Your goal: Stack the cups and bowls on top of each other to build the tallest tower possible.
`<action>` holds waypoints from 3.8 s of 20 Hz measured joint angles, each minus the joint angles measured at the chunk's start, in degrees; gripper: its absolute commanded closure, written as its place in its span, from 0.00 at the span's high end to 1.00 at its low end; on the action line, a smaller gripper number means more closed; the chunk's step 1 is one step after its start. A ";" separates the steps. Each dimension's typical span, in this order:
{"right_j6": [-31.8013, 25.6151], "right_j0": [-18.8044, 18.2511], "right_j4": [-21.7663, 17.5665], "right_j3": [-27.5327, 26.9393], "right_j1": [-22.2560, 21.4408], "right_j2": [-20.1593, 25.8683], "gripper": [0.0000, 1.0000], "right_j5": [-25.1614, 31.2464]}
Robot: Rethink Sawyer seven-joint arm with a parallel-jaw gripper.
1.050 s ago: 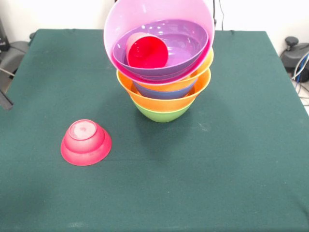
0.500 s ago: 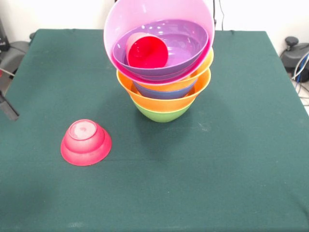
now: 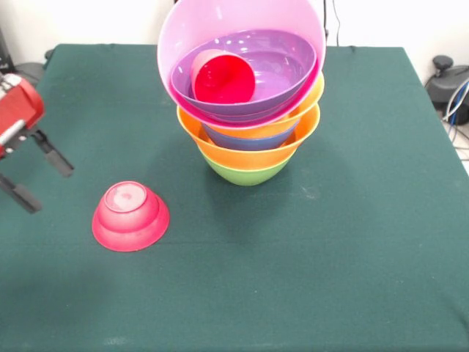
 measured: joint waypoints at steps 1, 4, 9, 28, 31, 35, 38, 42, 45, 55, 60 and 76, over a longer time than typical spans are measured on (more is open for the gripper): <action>0.00 0.27 0.33 0.22 -0.02 -0.36 1.00 -0.01; 0.00 1.33 1.71 0.94 0.02 -1.57 1.00 -0.01; 0.00 2.18 3.28 2.46 0.14 -2.27 1.00 -0.76; 0.00 4.33 4.45 4.41 3.40 -6.80 1.00 -5.95; 0.00 5.11 4.55 4.42 3.47 -8.19 1.00 -5.95; 0.01 6.21 5.06 4.41 3.35 -10.13 1.00 -5.95; 0.01 7.38 5.66 4.06 3.29 -12.10 1.00 -5.82; 0.25 9.31 6.41 2.86 3.28 -14.98 1.00 -4.58; 1.10 10.87 6.88 1.25 3.24 -17.08 1.00 -2.76; 1.54 14.55 7.12 -7.02 3.37 -21.51 1.00 5.24; 1.54 14.80 7.00 -11.16 3.41 -23.07 1.00 6.77; 1.54 14.82 6.82 -17.20 2.54 -23.39 1.00 6.82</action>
